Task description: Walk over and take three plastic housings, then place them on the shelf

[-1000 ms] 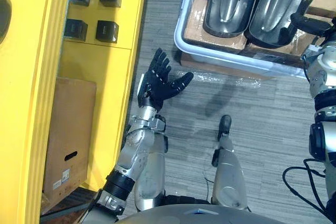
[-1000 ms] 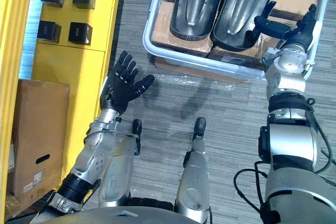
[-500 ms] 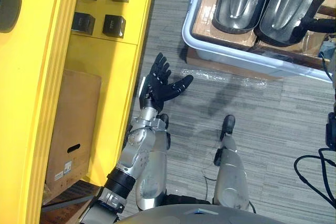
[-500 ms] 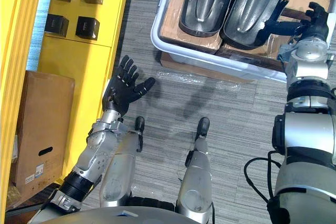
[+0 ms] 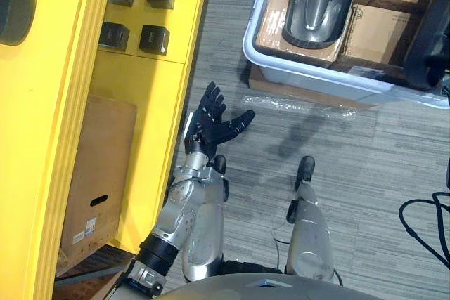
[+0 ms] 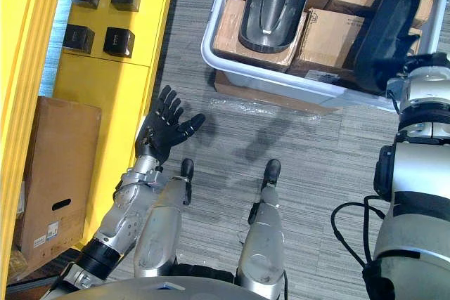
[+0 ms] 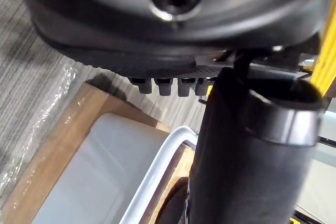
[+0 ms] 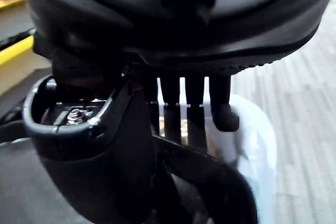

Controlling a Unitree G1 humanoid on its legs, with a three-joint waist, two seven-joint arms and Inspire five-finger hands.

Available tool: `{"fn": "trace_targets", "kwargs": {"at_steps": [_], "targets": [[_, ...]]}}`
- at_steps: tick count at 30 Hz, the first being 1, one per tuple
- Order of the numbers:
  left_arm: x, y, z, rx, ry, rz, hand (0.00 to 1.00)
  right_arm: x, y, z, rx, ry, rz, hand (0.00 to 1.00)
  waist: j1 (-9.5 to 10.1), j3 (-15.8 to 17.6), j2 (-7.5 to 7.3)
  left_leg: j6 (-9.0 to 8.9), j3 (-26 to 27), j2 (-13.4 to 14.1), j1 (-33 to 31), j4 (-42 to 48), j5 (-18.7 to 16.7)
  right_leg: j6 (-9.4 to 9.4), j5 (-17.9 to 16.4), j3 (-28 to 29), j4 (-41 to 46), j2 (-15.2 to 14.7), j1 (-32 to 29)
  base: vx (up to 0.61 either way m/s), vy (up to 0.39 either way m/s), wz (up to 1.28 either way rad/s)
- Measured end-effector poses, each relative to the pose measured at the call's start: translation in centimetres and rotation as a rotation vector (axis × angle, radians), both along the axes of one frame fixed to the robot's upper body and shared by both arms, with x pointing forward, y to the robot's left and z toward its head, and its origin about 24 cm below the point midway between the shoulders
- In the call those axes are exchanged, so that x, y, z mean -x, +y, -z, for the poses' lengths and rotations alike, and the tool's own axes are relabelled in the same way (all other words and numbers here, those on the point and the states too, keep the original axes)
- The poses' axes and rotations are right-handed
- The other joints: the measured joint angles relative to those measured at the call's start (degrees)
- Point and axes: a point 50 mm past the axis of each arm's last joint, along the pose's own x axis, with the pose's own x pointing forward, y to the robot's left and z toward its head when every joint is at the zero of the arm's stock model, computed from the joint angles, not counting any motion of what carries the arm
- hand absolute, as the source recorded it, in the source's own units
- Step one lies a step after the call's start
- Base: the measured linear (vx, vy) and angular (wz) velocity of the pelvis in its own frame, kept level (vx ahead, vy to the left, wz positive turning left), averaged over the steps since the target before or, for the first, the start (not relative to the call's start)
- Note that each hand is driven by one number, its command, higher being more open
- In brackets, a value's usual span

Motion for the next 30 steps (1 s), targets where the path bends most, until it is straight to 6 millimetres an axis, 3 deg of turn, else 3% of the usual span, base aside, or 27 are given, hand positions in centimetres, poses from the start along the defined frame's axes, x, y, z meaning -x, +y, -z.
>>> {"fn": "trace_targets", "kwargs": {"at_steps": [7, 16, 22, 24, 28, 30], "targets": [[-0.1, 0.7, 0.0, -0.022, 0.000, -0.022, 1.00, 0.8, -0.7, 0.7, -0.032, -0.049, 0.118, 0.00, -0.22, -0.29, 0.43, 0.01, 0.28, 0.05, 0.33, -0.33, 0.34, 0.01, 0.01, 0.03, -0.01, -0.06, 0.01, 0.00, 0.000, 0.00], [0.0, 0.9, -0.1, -0.026, -0.016, -0.018, 1.00, 0.5, -0.7, -1.6, 0.223, -0.184, 0.180, 0.00, -0.28, -0.63, 0.95, -0.38, 1.05, 0.15, 2.73, -3.64, 1.88, 0.00, 0.03, 0.25, -0.11, -0.29, 0.49, 0.00, 0.000, -0.01], [-1.3, 1.0, -2.4, -0.112, -0.108, 0.053, 1.00, -0.9, 1.8, -6.2, 0.521, -0.336, 0.089, 0.00, -2.28, -0.62, 0.92, -0.53, 2.11, 0.52, 5.10, -5.11, 2.12, -0.18, 0.34, 0.71, -1.34, -0.15, 2.25, 0.01, 0.003, -0.06], [-2.4, 1.0, -4.4, -0.204, -0.198, 0.065, 1.00, -1.5, 3.2, -7.8, 0.603, -0.417, 0.028, 0.00, -2.99, -0.60, 0.85, -0.77, 2.30, 0.97, 5.32, -5.47, 2.38, -0.47, 0.82, 0.89, -2.02, 0.32, 2.44, 0.00, -0.005, -0.06], [-3.7, 0.6, -7.1, -0.246, -0.280, 0.098, 1.00, -2.2, 5.3, -7.8, 0.729, -0.452, -0.063, 0.00, -3.57, -0.54, 0.37, -1.26, 3.27, 1.31, 8.24, -9.06, 3.87, -0.56, 0.96, 1.38, -2.14, 0.48, 3.11, 0.02, -0.027, -0.09], [-4.0, 0.6, -7.9, -0.223, -0.301, 0.125, 1.00, -3.1, 7.1, -7.1, 0.748, -0.472, -0.118, 0.00, -4.80, -0.62, -0.18, -1.61, 3.52, 1.72, 9.46, -10.58, 4.37, -0.78, 0.81, 1.43, -2.31, 0.82, 3.59, 0.03, -0.037, -0.11]]}}
